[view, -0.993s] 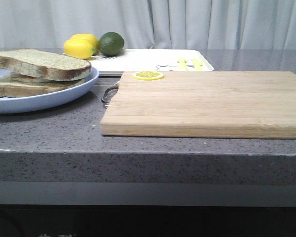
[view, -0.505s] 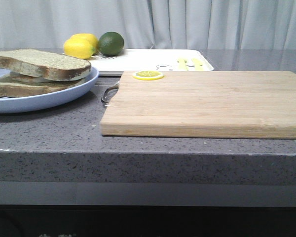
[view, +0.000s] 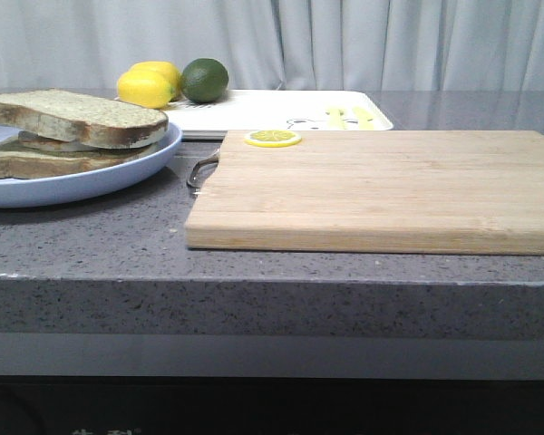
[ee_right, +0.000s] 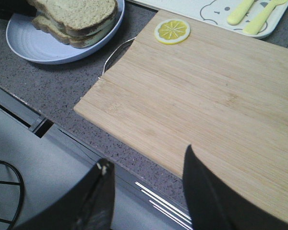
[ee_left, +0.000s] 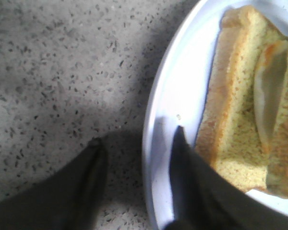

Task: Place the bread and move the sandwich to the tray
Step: 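Grip the plate rim with the left gripper and slide it onto the white tray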

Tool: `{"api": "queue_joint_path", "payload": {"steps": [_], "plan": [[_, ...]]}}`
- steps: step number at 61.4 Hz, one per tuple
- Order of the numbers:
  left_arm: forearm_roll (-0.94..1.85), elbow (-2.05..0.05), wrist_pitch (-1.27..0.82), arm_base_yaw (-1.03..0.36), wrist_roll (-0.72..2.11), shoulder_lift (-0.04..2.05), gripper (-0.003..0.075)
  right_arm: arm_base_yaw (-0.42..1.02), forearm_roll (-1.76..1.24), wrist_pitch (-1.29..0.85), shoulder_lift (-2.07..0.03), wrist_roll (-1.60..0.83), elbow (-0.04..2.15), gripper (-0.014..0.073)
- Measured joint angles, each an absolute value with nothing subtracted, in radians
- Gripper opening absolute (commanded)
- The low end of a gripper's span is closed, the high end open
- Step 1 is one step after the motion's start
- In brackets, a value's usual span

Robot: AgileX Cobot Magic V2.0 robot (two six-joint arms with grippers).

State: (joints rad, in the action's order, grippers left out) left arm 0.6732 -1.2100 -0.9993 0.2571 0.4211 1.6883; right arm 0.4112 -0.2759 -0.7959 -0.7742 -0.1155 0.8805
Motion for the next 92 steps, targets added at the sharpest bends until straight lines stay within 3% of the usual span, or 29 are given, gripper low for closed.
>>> {"api": "queue_joint_path", "payload": {"steps": [12, 43, 72, 92], "plan": [[0.696, -1.21, -0.999, 0.257, 0.425, 1.69, -0.0022, 0.411, -0.276, -0.796, -0.774, -0.116, 0.88, 0.0363], [0.91, -1.375, -1.021, 0.183, 0.533, 1.701, -0.002, 0.411, -0.276, -0.796, -0.774, -0.116, 0.88, 0.0363], [0.91, -1.831, -1.05, 0.073, 0.22, 2.041, -0.002, 0.411, -0.276, -0.796, -0.774, -0.116, 0.88, 0.0363], [0.693, -2.047, -1.104, 0.033, 0.0, 2.205, -0.002, 0.411, -0.276, -0.796, -0.774, -0.116, 0.88, 0.0363]]}}
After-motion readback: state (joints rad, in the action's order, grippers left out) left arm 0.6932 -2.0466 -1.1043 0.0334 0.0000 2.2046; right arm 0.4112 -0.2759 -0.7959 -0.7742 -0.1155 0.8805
